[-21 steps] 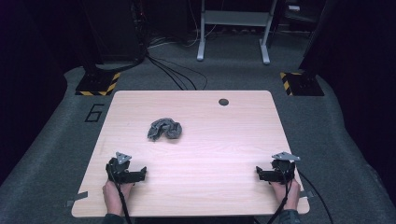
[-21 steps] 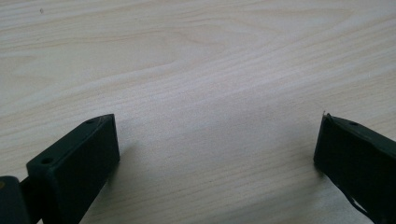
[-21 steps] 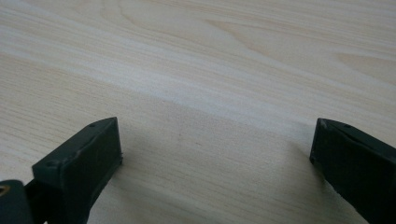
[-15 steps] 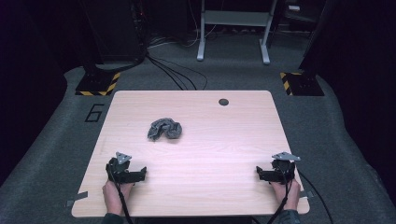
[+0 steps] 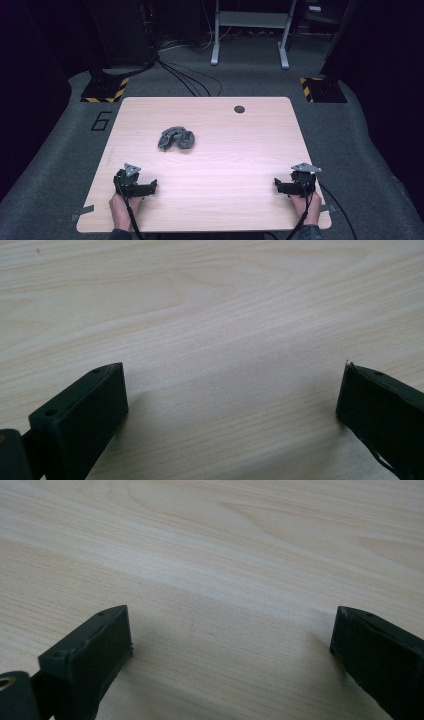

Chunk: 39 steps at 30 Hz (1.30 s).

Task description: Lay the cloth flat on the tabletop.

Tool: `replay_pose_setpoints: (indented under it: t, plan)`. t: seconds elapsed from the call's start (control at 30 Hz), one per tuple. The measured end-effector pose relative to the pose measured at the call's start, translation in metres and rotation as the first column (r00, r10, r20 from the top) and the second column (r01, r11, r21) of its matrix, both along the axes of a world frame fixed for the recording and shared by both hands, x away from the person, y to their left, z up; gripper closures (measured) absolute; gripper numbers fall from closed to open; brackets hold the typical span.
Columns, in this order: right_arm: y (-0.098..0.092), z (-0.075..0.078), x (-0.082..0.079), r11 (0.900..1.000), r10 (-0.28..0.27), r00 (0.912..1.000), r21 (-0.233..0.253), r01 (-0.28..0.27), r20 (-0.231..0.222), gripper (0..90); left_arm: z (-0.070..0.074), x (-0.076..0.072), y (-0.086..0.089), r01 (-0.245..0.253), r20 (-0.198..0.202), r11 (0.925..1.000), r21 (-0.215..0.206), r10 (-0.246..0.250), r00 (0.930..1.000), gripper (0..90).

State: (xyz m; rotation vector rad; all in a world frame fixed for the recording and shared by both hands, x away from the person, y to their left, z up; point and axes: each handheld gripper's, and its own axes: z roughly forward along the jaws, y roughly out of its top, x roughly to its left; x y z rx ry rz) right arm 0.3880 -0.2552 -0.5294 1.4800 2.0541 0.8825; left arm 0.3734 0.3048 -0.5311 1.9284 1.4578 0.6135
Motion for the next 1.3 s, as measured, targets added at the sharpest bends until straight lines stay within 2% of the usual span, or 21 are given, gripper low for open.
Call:
replay_pose_setpoints:
  t: [0.23,0.43,0.53,0.7,0.9,1.07,1.3]
  plan:
    - [0.000,0.000,0.000,1.000,0.000,1.0000,0.000,0.000,0.000,2.7,0.013,0.006,0.002,0.009,0.024,0.9988,-0.047,-0.008,0.9997,0.0]
    - [0.000,0.000,0.000,1.000,0.000,1.0000,0.000,0.000,0.000,2.7,0.026,0.014,0.003,0.019,0.040,0.9982,-0.057,-0.017,0.9990,0.0]
    - [0.000,0.000,0.000,1.000,-0.001,1.0000,0.000,0.001,0.000,2.7,0.031,0.019,0.002,0.033,0.036,0.9978,-0.058,-0.031,0.9989,0.0]
    - [0.000,0.000,0.000,1.000,0.000,1.0000,0.000,0.000,0.001,2.7,0.046,0.035,-0.002,0.055,0.050,0.9952,-0.081,-0.051,0.9974,0.0]
    - [0.000,0.000,0.000,1.000,-0.001,1.0000,0.000,0.001,0.000,2.7,0.060,0.052,-0.010,0.080,0.064,0.9940,-0.075,-0.075,0.9952,0.0]
    - [0.000,0.000,0.000,1.000,-0.001,1.0000,0.000,0.001,0.001,2.7,0.070,0.068,-0.018,0.097,0.069,0.9941,-0.048,-0.094,0.9932,0.0]
    - [0.000,0.000,0.000,1.000,0.000,1.0000,-0.001,0.000,0.002,2.7,0.077,0.091,-0.028,0.114,0.062,0.9925,-0.042,-0.112,0.9918,0.0]
